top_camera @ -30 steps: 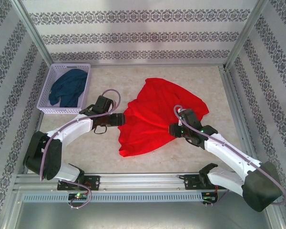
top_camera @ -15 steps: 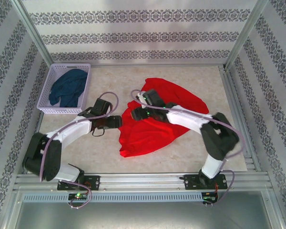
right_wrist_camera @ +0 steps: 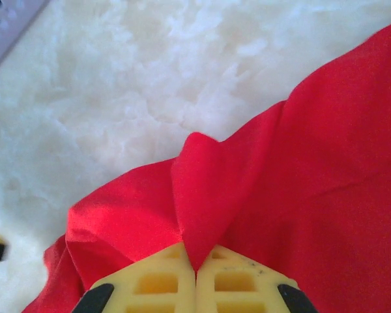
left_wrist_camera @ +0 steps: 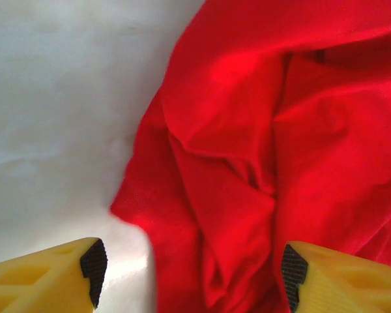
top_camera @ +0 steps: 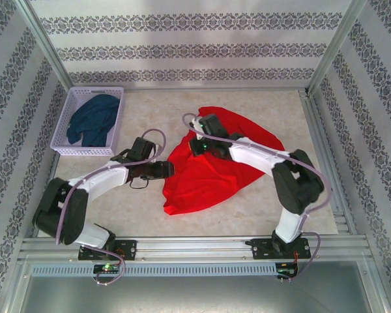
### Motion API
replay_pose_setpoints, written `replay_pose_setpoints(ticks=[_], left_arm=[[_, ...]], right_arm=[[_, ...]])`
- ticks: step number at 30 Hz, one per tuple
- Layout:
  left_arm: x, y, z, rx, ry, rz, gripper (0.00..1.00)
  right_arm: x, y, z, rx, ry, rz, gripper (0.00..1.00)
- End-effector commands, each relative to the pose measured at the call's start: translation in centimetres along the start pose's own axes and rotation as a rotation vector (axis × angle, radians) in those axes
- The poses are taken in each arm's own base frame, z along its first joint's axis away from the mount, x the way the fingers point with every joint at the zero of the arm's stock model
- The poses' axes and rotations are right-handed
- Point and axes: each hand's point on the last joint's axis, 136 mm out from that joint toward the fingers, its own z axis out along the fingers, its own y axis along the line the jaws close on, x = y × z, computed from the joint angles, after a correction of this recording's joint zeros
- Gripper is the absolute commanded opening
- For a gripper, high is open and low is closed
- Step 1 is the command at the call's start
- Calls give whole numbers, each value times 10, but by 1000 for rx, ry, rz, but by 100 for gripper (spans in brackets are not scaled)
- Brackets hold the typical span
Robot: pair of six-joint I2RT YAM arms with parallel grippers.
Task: Fold the inside-out t-shirt
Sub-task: Adjust the T-shirt at the center of the table.
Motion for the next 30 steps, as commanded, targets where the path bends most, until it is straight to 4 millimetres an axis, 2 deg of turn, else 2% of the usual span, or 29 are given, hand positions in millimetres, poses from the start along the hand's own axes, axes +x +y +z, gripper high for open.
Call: replay_pose_setpoints(ticks=[1, 6, 8, 11, 13, 15, 17, 23, 25, 27, 28, 30], left_arm=[[-13, -15, 12, 51, 2, 15, 66], [-23, -31, 26, 104, 8, 35, 55], [-29, -37, 31, 120, 1, 50, 48], [-38, -42, 36, 128, -10, 67, 26], [-46, -49, 30, 143, -29, 95, 9], [-56, -60, 15, 165, -68, 131, 0], [-67, -76, -11, 202, -130, 169, 0], [-91, -155, -134, 465, -345, 285, 0], [-91, -172, -169, 535, -404, 312, 0], [-88, -177, -186, 557, -422, 313, 0], [-85, -176, -189, 551, -414, 309, 0], [-73, -167, -180, 513, -350, 305, 0]], right_arm=[[-5, 0, -23, -46, -45, 78, 0], [-4, -9, -48, -58, -88, 138, 0], [-3, -13, -57, -45, -100, 145, 0], [1, -23, -72, -20, -101, 160, 0], [1, -29, -88, -2, -113, 159, 0], [-3, -32, -108, 15, -133, 146, 0], [-7, -30, -132, 17, -155, 117, 0], [-25, -11, -223, 49, -263, -68, 0], [-28, -7, -251, 74, -310, -101, 0], [-24, -3, -270, 79, -335, -128, 0], [-19, -2, -276, 82, -341, -130, 0], [-7, 3, -282, 59, -337, -137, 0]])
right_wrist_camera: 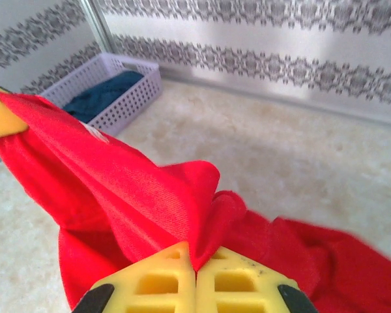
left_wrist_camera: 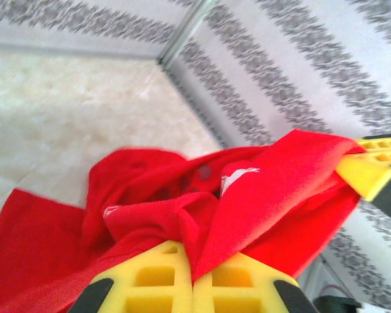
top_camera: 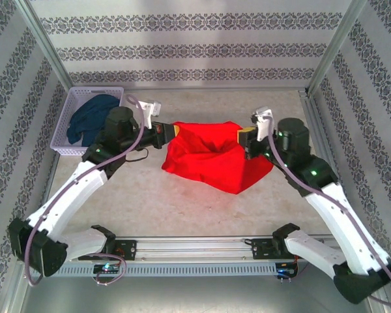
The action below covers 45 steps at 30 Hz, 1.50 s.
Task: Fold the inside-out t-shirt
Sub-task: Adjust the T-shirt at the center of the table.
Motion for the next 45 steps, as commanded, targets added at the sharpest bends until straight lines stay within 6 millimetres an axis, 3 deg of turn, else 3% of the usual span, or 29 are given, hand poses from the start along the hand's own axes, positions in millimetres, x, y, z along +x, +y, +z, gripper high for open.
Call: replay_pose_setpoints(ticks=[1, 4, 9, 11, 16, 19, 21, 23, 27, 32, 36, 40, 42, 43, 45], left_arm=[[37, 10, 2, -26, 144, -59, 0], [75, 31, 1, -91, 268, -97, 0], [137, 63, 9, -176, 447, -150, 0], [156, 73, 15, -220, 498, -115, 0], [175, 108, 34, -384, 536, -45, 8], [174, 118, 42, -455, 540, 24, 22], [164, 124, 41, -539, 505, 93, 37], [153, 123, 38, -583, 455, 161, 46], [144, 91, 42, -485, 391, 315, 62], [155, 54, 56, -359, 391, 511, 73], [173, 51, 78, -292, 465, 579, 76], [185, 58, 105, -274, 520, 592, 74], [193, 59, 121, -247, 549, 581, 68], [196, 60, 126, -240, 561, 572, 63], [198, 57, 138, -219, 567, 545, 42]], right_arm=[[30, 1, -15, -4, 82, -27, 0], [59, 13, -14, -86, 113, 30, 0], [124, 9, 17, -106, 228, 182, 0], [139, 9, 29, -113, 257, 210, 0], [164, -9, 51, -25, 341, 247, 0], [168, -14, 61, -8, 383, 274, 0], [167, -14, 68, -12, 399, 282, 0], [165, -14, 73, -21, 405, 282, 0], [158, -15, 78, -26, 405, 284, 0], [151, -15, 79, -35, 388, 290, 0], [150, -19, 79, -31, 383, 301, 0], [149, -20, 79, -26, 376, 304, 0], [150, -23, 78, -13, 370, 310, 0], [149, -24, 78, -6, 367, 314, 0], [150, -30, 77, 27, 366, 335, 0]])
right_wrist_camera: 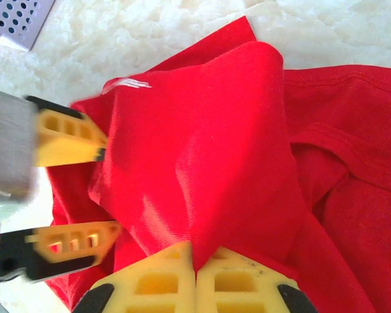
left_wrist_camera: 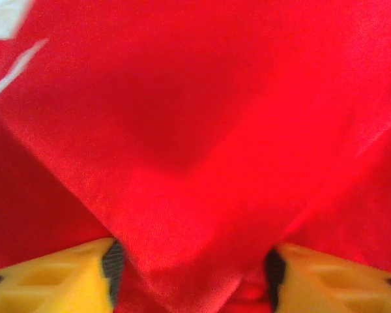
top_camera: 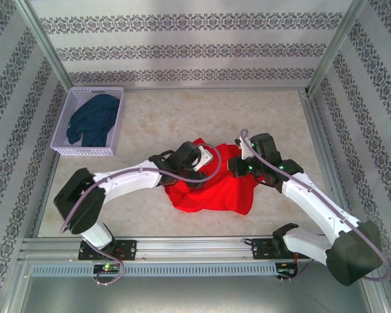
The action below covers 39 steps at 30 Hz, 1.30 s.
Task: Fold the inside-out t-shirt
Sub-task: Adjust the T-shirt at the center of the table.
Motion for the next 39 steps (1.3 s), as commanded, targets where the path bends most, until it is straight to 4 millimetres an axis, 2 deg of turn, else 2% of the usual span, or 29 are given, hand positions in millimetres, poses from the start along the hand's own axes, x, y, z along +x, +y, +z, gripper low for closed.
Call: replay_pose_setpoints(ticks=[1, 3, 4, 7, 9, 10, 13, 17, 18, 22, 24, 25, 27, 29, 31, 35, 37, 39], left_arm=[[-36, -14, 2, 73, -74, 15, 31], [-46, -14, -7, 81, -71, -30, 3], [-49, -13, -15, 81, -64, -70, 0], [-52, -22, -47, 169, -31, -200, 0], [-51, -28, -63, 219, -18, -265, 0], [-49, -29, -71, 239, -14, -302, 0], [-45, -30, -84, 275, -1, -362, 0], [-46, -29, -93, 335, -3, -430, 0], [-47, -28, -96, 348, -10, -440, 0], [-51, -28, -104, 397, -31, -477, 0], [-55, -28, -110, 447, -49, -506, 0], [-56, -28, -112, 474, -55, -523, 0], [-57, -22, -118, 514, -74, -567, 0], [-56, -13, -123, 526, -91, -605, 0], [-53, 3, -125, 529, -118, -667, 0], [-38, 38, -106, 387, -105, -735, 1], [-30, 62, -93, 238, -91, -740, 10], [-27, 80, -86, 132, -93, -741, 24]], right_arm=[[-16, -7, -6, 44, -59, 50, 0], [-12, -25, -10, 157, -41, 101, 6], [-7, -34, -14, 215, -22, 116, 11], [1, -38, -27, 299, -27, 97, 28], [4, -23, -32, 282, -52, 37, 39], [7, -9, -34, 248, -74, -10, 46], [11, 17, -35, 172, -124, -86, 55], [24, 30, -26, 137, -134, -115, 64], [28, 32, -20, 130, -132, -112, 68], [34, 36, 1, 117, -128, -95, 73], [37, 32, 12, 143, -105, -89, 72], [39, 30, 16, 156, -93, -96, 67], [38, 31, 20, 148, -79, -120, 50], [34, 37, 19, 86, -75, -135, 27], [31, 52, 14, -62, -69, -153, 2], [21, 80, -3, -304, -76, -149, 0], [11, 83, -7, -364, -89, -113, 0], [2, 79, -5, -375, -99, -62, 0]])
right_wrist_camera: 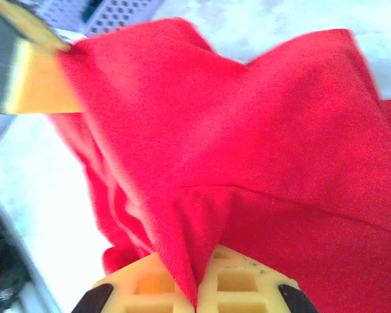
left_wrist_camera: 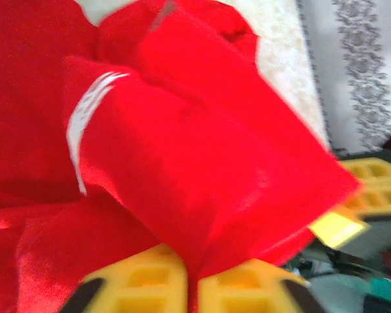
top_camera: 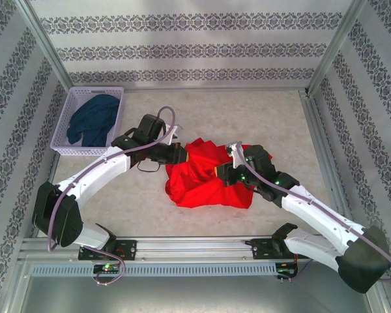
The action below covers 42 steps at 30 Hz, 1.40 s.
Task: Fold the inside-out t-shirt
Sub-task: Adjust the T-shirt at the center of the table.
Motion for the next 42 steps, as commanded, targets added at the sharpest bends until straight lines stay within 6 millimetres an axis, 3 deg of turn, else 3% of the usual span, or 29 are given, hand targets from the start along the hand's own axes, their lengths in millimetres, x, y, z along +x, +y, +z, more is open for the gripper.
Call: replay_pose_setpoints(ticks=[1, 5, 8, 13, 18, 24, 29, 32, 33, 36, 42], left_arm=[[-29, 35, -2, -196, -115, 2, 28], [-20, 46, -15, -343, -164, 64, 49], [5, 35, -20, -374, -165, 124, 55], [34, -20, 9, -69, -92, 138, 58], [30, -33, 38, 5, -31, 180, 56], [16, -33, 67, 7, 0, 219, 41], [7, -48, 76, 80, -3, 240, 29], [4, -55, 76, 130, -3, 250, 9], [3, -55, 75, 144, -8, 247, 0], [-1, -57, 60, 193, -33, 230, 0], [-11, -70, 12, 303, -126, 182, 0]], right_arm=[[-13, 18, 0, -161, -11, 46, 0], [-27, 9, 13, -156, -20, 141, 0], [-35, 6, 22, -155, -20, 170, 0], [-37, 2, 27, -146, -15, 175, 0], [-34, -3, 25, -131, -17, 185, 0], [-31, -3, 16, -121, -23, 181, 0], [-27, -8, 8, -94, -27, 180, 0], [-26, -11, 4, -85, -33, 182, 0], [-27, -13, 1, -81, -36, 180, 0], [-28, -21, -7, -42, -38, 175, 0], [-29, -26, -19, -4, -7, 151, 0]])
